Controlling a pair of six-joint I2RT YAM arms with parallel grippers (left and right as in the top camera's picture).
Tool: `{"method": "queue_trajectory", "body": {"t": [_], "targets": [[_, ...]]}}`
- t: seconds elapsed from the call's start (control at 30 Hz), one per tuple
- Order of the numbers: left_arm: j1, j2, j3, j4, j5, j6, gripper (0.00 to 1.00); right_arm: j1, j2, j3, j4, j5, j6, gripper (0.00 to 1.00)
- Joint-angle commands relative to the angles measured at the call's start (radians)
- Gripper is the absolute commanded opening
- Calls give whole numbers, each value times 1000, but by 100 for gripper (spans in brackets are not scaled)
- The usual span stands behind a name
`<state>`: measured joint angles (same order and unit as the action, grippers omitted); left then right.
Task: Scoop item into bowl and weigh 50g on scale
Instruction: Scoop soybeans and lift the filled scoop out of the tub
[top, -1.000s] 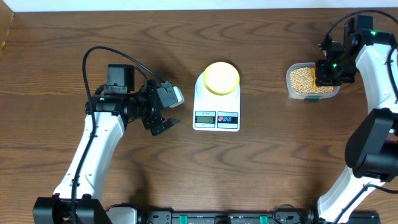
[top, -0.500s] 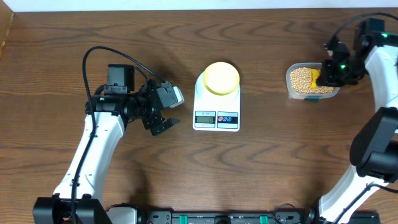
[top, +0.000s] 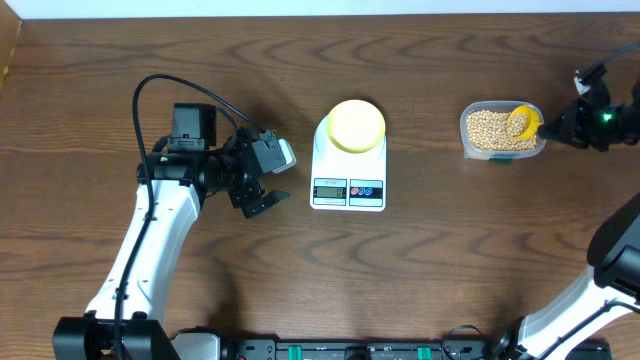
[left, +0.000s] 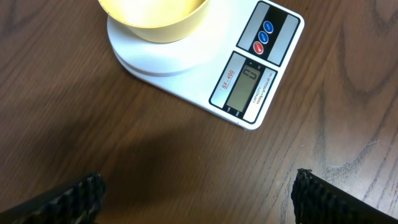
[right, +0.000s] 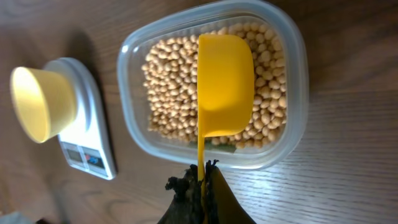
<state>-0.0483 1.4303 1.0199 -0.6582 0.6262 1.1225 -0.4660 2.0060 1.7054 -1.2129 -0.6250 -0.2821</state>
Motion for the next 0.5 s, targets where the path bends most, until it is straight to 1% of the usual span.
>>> {"method": "queue_trajectory", "body": {"t": [0.0,0.47], "targets": [[3,-13,3,-4,16,-9,98,-24,15,-7,-11,-124,-53,1],[3,-13,3,-4,16,-9,98,-37,15,-7,-21,-278,-64,1]]}}
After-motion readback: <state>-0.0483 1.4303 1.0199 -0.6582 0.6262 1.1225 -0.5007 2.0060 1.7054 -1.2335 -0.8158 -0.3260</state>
